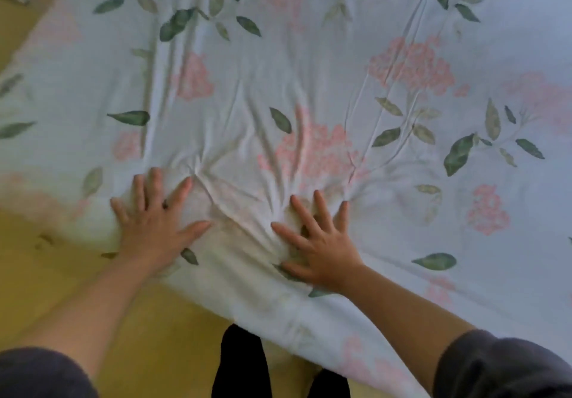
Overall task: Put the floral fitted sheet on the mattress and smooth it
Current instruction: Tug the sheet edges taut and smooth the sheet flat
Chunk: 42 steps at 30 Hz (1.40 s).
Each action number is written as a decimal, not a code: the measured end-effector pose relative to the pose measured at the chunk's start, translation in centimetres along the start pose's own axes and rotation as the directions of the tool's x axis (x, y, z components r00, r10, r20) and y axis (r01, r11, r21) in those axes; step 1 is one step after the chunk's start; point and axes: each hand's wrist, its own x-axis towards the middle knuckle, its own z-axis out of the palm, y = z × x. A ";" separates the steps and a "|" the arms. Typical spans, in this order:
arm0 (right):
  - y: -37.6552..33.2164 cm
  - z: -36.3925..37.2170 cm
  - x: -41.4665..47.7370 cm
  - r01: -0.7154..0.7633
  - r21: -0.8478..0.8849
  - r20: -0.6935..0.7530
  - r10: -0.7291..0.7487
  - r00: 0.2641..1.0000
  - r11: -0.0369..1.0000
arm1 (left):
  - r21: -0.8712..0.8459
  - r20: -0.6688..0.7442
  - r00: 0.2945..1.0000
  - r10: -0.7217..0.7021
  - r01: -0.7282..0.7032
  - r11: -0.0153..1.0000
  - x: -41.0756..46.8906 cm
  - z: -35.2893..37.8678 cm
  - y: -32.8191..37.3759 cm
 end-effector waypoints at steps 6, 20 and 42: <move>-8.5 2.1 -5.5 0.545 -0.132 0.248 -0.505 0.827 0.828 | -0.036 0.177 0.966 -0.189 0.198 0.980 -8.9 1.9 -4.7; -6.8 -9.1 13.0 -0.148 0.067 -0.195 0.159 0.968 0.987 | -0.054 -0.242 0.950 -0.199 0.192 0.980 0.1 -4.8 -7.4; -29.1 -6.8 26.8 0.729 -0.179 -0.012 -0.742 0.670 0.661 | -0.592 0.083 0.571 -0.817 0.688 0.420 5.8 -2.9 -29.7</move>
